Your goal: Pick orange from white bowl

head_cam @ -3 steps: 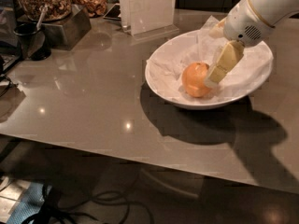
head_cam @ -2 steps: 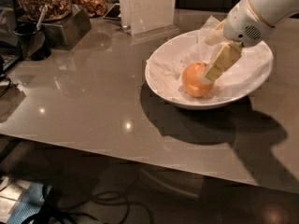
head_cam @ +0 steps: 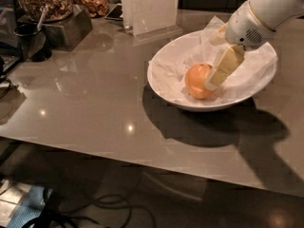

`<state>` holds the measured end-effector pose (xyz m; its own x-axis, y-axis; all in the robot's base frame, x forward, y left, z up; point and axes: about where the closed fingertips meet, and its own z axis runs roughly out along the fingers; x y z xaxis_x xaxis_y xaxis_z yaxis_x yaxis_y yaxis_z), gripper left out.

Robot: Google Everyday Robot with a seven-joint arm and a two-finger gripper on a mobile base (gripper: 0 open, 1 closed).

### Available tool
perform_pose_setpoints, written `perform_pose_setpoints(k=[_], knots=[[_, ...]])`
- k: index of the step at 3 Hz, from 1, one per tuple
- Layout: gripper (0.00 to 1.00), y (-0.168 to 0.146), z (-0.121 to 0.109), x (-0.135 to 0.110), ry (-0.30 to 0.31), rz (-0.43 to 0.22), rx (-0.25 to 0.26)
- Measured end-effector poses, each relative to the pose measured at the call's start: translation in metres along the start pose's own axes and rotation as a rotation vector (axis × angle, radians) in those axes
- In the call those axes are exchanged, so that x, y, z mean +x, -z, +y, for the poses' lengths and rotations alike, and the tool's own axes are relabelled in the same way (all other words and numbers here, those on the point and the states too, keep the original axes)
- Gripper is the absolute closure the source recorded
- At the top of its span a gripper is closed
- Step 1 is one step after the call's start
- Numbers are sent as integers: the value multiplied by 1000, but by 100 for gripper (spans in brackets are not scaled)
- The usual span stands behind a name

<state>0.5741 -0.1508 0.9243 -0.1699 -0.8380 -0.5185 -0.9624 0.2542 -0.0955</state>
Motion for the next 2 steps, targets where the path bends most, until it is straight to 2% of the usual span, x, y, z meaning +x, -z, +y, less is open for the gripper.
perform_pose_setpoints(k=[1, 2], knots=[[8, -16, 0, 2, -9, -4, -48], [7, -28, 0, 3, -17, -3, -82]])
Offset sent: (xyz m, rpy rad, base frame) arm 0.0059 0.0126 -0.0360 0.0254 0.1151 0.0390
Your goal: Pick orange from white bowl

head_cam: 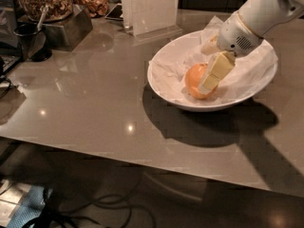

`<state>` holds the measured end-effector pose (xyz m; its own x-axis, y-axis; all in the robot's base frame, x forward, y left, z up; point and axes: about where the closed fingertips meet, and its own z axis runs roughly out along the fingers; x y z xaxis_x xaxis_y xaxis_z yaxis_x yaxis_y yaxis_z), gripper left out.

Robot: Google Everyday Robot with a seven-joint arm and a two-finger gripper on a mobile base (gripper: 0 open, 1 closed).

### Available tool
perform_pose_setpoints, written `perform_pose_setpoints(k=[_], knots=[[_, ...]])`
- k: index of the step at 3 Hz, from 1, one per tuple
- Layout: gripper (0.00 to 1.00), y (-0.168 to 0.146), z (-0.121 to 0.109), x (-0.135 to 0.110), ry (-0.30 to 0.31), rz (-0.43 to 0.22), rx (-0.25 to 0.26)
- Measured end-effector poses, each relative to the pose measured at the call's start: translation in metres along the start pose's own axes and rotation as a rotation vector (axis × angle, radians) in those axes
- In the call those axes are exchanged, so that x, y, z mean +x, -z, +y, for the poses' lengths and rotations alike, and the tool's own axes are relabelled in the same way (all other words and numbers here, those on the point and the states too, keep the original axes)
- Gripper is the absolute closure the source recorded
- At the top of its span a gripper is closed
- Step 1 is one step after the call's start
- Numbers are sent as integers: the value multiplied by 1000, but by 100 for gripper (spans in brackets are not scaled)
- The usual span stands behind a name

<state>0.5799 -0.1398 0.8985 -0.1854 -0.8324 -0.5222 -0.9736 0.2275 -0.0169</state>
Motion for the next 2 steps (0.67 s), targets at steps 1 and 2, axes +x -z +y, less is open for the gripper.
perform_pose_setpoints(k=[1, 2], knots=[[7, -11, 3, 3, -12, 2, -35], [7, -18, 5, 6, -20, 2, -55]])
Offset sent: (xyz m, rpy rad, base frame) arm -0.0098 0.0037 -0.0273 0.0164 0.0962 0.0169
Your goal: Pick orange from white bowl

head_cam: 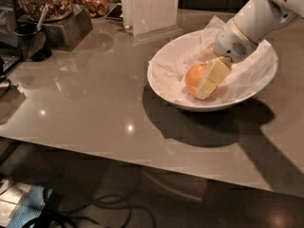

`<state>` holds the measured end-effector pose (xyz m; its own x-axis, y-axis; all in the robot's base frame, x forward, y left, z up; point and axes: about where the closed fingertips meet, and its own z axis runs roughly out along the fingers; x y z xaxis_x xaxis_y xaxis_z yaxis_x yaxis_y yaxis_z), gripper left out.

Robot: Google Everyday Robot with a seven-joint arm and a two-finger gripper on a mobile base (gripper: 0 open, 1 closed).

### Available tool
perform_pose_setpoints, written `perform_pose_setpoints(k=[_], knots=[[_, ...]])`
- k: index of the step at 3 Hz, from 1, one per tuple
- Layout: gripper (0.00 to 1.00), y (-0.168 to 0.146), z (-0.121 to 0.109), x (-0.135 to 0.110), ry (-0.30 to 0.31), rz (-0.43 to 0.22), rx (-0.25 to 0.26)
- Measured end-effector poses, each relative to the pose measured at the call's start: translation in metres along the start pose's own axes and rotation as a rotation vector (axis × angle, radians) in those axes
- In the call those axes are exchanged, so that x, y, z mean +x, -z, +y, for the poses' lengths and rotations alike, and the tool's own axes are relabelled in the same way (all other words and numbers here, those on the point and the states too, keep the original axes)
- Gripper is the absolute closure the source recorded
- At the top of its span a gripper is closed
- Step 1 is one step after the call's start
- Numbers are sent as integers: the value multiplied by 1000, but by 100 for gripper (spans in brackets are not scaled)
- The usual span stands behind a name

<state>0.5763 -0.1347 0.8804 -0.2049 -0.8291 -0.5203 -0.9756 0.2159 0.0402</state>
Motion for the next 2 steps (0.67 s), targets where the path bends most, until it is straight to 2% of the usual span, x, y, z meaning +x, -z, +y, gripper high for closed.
perform_pose_setpoints(k=[2], knots=[[6, -7, -1, 5, -21, -20, -8]])
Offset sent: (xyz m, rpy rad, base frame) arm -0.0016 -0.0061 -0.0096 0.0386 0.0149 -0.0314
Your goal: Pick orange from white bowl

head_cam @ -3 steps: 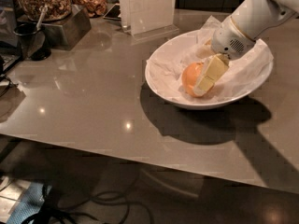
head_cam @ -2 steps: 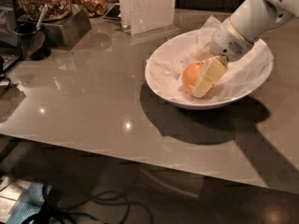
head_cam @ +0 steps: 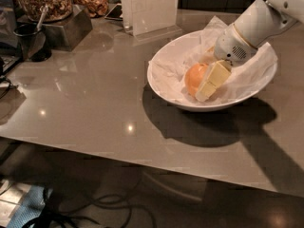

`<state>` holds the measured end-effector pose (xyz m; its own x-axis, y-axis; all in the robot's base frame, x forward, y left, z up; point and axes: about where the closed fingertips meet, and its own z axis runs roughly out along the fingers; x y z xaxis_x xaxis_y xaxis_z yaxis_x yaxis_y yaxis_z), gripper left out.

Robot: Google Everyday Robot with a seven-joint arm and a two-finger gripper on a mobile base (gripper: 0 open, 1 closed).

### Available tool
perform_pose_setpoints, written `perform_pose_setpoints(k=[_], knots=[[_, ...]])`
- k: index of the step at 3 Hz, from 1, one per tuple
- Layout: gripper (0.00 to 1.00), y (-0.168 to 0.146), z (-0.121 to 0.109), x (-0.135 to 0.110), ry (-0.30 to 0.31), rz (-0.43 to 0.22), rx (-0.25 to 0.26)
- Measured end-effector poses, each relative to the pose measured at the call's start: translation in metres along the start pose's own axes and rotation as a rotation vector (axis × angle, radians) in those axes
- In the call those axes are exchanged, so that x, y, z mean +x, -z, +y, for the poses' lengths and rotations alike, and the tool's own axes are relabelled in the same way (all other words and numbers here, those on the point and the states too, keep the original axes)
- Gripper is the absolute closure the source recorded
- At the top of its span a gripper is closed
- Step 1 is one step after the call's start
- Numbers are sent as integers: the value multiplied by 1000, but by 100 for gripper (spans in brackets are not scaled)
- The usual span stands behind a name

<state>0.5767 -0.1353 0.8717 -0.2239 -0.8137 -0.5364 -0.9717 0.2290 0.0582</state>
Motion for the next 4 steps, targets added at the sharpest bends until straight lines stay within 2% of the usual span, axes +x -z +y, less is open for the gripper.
perform_pose_setpoints(k=[3, 4], knots=[[6, -14, -6, 9, -35, -24, -21], [19, -15, -7, 9, -36, -24, -22]])
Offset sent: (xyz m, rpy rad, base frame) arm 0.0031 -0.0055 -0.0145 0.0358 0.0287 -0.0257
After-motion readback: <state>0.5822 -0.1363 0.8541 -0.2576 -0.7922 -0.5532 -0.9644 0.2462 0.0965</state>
